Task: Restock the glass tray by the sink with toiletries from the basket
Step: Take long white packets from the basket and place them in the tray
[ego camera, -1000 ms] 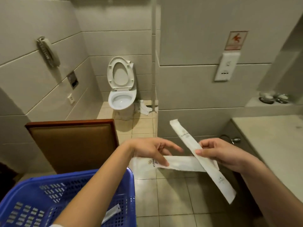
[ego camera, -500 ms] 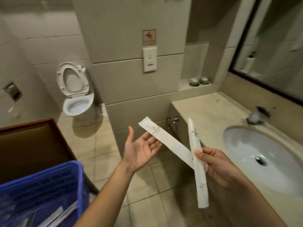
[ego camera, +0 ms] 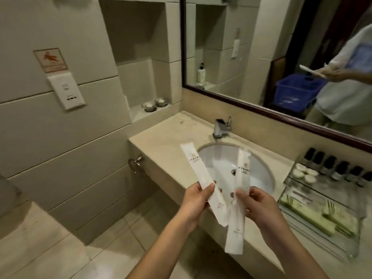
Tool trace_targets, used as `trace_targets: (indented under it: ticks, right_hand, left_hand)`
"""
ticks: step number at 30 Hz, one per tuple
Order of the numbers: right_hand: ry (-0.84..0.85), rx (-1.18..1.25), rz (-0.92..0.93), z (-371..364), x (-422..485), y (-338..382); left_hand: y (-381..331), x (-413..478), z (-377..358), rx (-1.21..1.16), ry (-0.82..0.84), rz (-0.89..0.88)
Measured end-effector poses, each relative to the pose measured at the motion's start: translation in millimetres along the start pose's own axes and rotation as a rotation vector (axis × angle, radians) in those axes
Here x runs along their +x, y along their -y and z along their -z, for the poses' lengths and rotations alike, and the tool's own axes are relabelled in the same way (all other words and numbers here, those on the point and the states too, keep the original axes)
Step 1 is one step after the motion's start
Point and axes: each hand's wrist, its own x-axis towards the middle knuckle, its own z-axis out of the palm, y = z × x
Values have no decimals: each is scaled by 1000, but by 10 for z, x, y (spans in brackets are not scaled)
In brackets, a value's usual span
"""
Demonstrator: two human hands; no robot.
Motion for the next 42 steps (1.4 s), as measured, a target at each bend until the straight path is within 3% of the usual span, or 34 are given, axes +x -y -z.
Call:
trace_targets:
  ticks: [5, 14, 21, 33, 38, 42]
  right_hand:
    - [-122, 11, -34, 11, 318, 8]
    - [-159, 78, 5, -404, 906, 97]
    - [-274, 161, -92, -401, 1087, -68]
    - [-646, 489, -178, 890, 590, -436]
    - [-745, 562, -232, 1569, 501, -637]
    - [-711, 580, -298, 2185, 548, -725]
  left_hand:
    - [-102, 305, 140, 29, 43, 19]
    - [-393, 915, 566, -2, 110, 61]
    - [-366, 1278, 648, 35, 125, 93]
    - [416, 1379, -792, 243, 522, 292]
    - [767, 1372, -1415, 292, 566, 335]
    - [987, 1461, -1900, 303, 517, 388]
